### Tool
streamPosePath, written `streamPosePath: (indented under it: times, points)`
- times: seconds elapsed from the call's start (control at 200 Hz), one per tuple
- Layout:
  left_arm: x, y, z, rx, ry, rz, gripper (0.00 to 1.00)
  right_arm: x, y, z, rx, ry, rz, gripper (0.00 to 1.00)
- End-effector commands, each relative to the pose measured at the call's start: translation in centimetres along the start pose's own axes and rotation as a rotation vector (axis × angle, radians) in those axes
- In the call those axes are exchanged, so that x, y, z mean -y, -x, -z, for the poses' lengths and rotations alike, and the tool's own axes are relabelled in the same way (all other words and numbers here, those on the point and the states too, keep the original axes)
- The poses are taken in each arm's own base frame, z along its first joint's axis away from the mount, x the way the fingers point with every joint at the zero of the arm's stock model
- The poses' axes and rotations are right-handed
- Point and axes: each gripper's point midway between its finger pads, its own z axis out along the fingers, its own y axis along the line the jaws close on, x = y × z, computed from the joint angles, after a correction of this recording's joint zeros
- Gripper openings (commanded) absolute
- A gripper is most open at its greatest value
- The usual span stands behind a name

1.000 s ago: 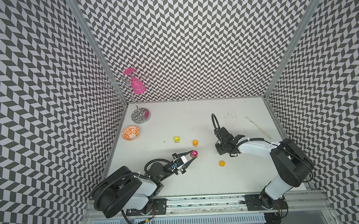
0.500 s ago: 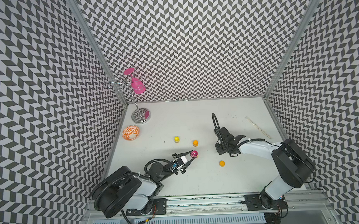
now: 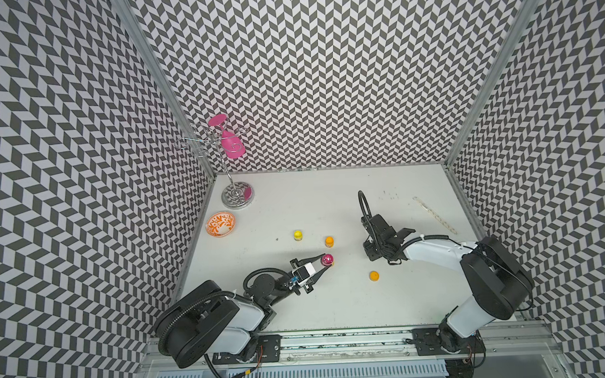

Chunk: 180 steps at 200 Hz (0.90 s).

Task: Close the paint jar lid
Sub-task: Pick up the lid from the center of the board.

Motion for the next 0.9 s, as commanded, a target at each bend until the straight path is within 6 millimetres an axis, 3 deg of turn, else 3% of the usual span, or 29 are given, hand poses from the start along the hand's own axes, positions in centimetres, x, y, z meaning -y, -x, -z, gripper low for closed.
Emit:
streamPosePath:
  times: [0.0,0.225,0.896]
  points:
    - [-0.9,4.7,-0.1,0.186,0.031,-0.06,0.32,0.6,1.0,0.4,0.049,-0.02,-0.026,0.46]
    - [-0.9,4.7,-0.1,0.187,0.03,-0.059,0.32,0.3,0.5,-0.7,0.02,-0.006,-0.024,0.46]
    - [-0.6,4.7,-0.3,0.185,0.015,-0.062,0.32,0.3,0.2,-1.7,0.0,0.014,-0.028,0.41]
